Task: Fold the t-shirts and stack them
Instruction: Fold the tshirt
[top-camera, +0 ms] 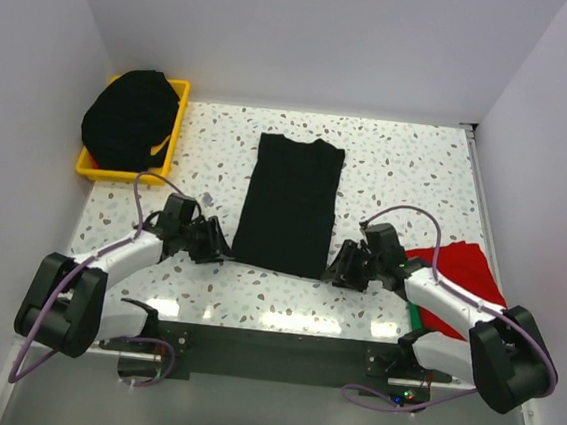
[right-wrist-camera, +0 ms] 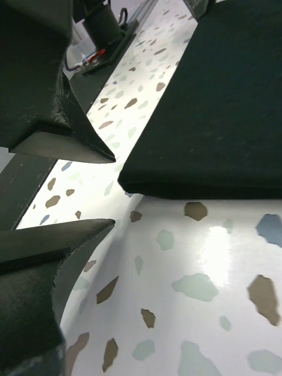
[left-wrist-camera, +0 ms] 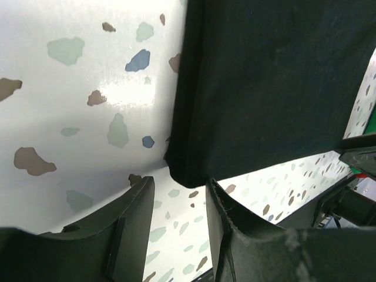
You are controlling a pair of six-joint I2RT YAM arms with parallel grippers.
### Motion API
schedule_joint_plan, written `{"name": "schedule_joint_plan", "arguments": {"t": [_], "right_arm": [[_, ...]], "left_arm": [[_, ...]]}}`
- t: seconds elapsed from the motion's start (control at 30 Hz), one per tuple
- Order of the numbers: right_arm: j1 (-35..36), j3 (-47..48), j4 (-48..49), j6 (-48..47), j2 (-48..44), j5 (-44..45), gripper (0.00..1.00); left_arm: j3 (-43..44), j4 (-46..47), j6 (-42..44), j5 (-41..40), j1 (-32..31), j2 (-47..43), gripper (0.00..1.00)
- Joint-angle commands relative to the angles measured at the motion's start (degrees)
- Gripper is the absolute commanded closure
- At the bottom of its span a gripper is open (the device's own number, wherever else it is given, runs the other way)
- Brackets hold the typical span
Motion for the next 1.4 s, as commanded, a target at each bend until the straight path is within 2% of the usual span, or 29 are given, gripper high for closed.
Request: {"name": "schedule_joint_plan", "arguments": {"t": [0.0, 0.17, 0.43, 0.73, 0.93, 1.37], "right_arm": [[2.0, -1.2, 3.2, 3.7, 0.7, 2.4, 0.53], [3.3, -2.6, 7.8, 6.9, 1.6, 3.7, 0.53], [4.0, -4.6, 9.8, 9.5, -1.0, 4.8, 0.53], [4.0, -6.0, 12.4, 12.0, -1.7, 6.8, 0.52], [4.0, -7.5, 16.5, 13.1, 0.8, 7.2, 0.52], [4.5, -9.7, 17.1, 13.1, 1.8, 7.4, 0.58]], "left_arm": [[-1.2, 4.4, -0.2, 1.5, 0.1, -0.6, 0.55], [-2.0, 4.7, 0.0, 0.8, 0.1, -0.4, 0.55], [-3.0, 8.2, -1.7, 5.5, 0.1, -4.6, 0.55], [-3.8, 9.6, -3.0, 0.6, 0.1, -1.2, 0.45], [-5.8, 11.0, -4.0, -1.2, 0.1, 0.7, 0.45], [-9.2, 10.6, -5.1, -5.1, -0.4, 0.6, 0.57]]}}
